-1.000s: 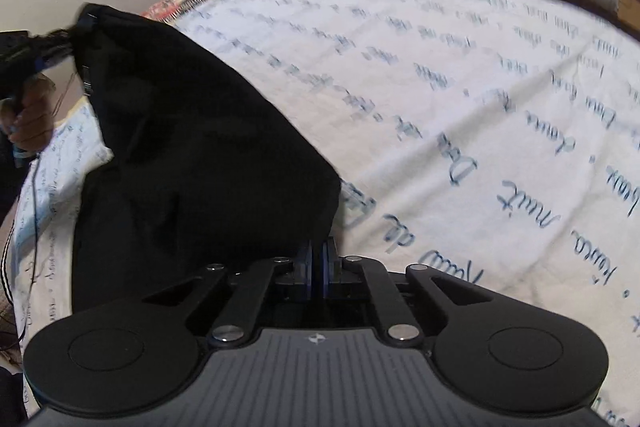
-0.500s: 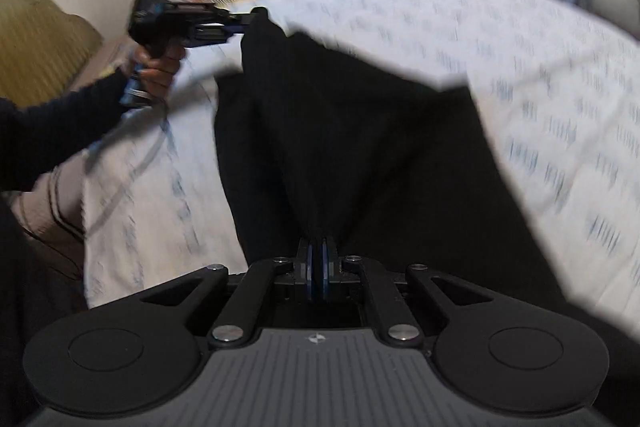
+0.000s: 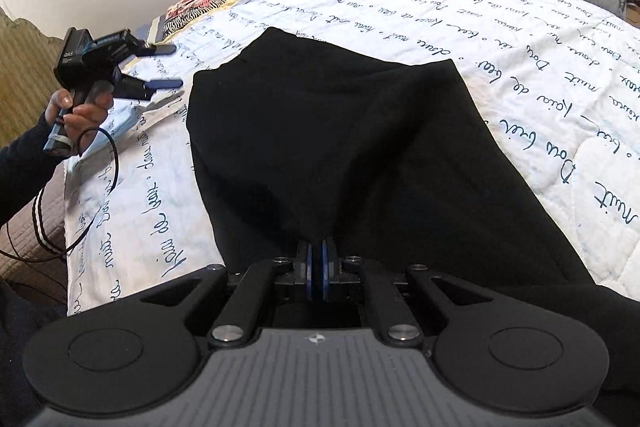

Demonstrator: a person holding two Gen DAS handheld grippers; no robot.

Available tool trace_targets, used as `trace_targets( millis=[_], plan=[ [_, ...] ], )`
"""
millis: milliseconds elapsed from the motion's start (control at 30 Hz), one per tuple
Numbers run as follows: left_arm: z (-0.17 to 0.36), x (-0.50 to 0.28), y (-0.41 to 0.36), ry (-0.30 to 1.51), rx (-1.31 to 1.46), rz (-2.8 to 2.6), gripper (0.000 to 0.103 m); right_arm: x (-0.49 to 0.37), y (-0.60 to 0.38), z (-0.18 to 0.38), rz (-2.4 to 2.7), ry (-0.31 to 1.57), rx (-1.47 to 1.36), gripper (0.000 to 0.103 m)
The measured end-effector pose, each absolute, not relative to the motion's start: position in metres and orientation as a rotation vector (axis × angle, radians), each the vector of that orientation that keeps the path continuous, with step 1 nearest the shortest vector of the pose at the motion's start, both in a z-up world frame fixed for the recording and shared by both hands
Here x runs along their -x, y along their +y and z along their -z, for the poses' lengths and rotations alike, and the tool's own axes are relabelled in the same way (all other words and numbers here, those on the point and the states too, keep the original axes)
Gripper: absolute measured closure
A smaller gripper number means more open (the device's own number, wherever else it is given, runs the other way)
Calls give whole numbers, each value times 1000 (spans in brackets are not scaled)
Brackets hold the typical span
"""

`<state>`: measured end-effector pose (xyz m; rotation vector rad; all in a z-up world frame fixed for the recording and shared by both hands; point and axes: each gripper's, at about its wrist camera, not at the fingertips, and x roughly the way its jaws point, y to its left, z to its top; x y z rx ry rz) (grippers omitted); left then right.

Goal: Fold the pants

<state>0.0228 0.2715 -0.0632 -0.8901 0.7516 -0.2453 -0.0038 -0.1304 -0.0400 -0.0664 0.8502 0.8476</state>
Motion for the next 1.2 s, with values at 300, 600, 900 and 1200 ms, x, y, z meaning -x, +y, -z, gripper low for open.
trace_targets(
  millis=[300,600,900,1200],
  plan=[
    [69,-51,270,822,940,142,54,10,-132,30,-840,817,78,99],
    [67,-43,266,850,885,73,77,8,-132,37,-834,827,59,99],
    [33,-43,256,806,788,151,99,7,-135,23,-816,781,55,99],
    [46,-30,256,882,742,152,98,36,-152,18,-765,785,94,99]
  ],
)
